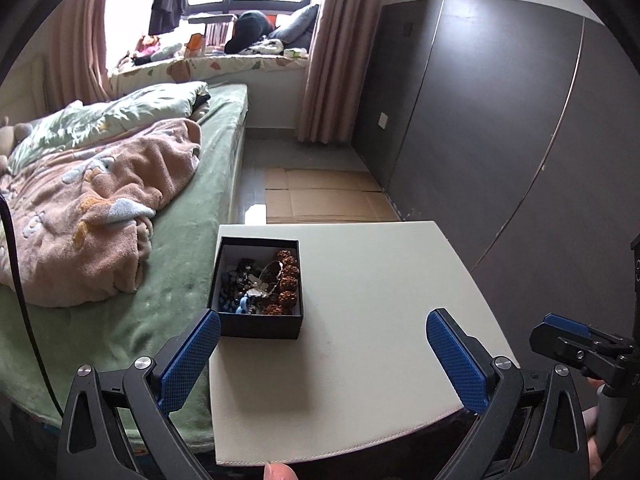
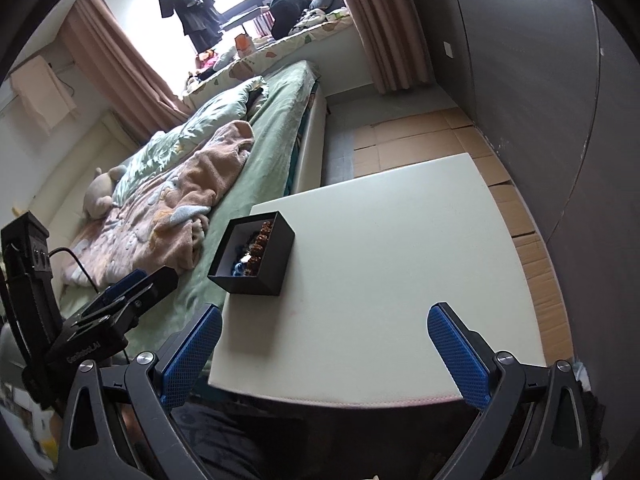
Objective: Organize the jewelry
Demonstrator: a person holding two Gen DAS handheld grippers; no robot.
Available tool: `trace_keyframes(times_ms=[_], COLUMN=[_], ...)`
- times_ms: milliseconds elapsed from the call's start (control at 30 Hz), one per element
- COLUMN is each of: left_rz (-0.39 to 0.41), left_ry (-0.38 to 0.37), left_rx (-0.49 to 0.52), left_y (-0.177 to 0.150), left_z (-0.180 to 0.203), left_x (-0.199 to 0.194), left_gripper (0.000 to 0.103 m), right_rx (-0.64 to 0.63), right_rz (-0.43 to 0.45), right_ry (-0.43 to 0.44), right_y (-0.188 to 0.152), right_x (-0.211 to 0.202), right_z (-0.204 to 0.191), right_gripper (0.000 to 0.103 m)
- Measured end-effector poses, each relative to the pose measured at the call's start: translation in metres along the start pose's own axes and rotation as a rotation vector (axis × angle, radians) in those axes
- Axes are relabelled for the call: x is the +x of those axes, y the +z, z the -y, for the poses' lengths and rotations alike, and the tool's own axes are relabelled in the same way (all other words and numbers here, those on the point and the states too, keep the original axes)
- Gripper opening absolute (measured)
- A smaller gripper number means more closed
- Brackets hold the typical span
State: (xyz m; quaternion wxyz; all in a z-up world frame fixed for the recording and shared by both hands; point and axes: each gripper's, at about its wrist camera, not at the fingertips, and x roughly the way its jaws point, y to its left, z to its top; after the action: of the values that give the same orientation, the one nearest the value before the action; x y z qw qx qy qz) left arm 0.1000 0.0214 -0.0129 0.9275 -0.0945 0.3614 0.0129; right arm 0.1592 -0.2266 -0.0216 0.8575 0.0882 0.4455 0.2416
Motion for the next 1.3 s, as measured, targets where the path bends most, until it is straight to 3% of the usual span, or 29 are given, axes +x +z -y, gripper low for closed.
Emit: trace_keyframes(times_ms=[133,433,667,1300], left_rz=[0.008,0.123,0.125,0.129], left_ry=[0.008,0.055,0.068,0.095], left_rx=[-0.011,-0.032,0.012,0.032], left_y=[-0.009,-0.010,-0.013,-0.017], left_z=[-0.005,-0.011,-0.003,0.002], left_x=[-0.006,-0.028,-0.029,-0.032], left_gripper=[0.103,0.103,0.103,0.103], right_rx=[0.016,-0.013,-0.071,-0.064], right_rz=[0.025,0.053,0.039,0.029], right_ry=[0.005,-0.045,-0.083,-0.090], right_y=[-0.013,-0.036,-0.038,-0.041], right_x=[-0.011,-0.024,-0.022,-0.022], right_z=[0.008,0.007,-0.003,-0.002], right_gripper=[0.103,0.103,0.103,0.103])
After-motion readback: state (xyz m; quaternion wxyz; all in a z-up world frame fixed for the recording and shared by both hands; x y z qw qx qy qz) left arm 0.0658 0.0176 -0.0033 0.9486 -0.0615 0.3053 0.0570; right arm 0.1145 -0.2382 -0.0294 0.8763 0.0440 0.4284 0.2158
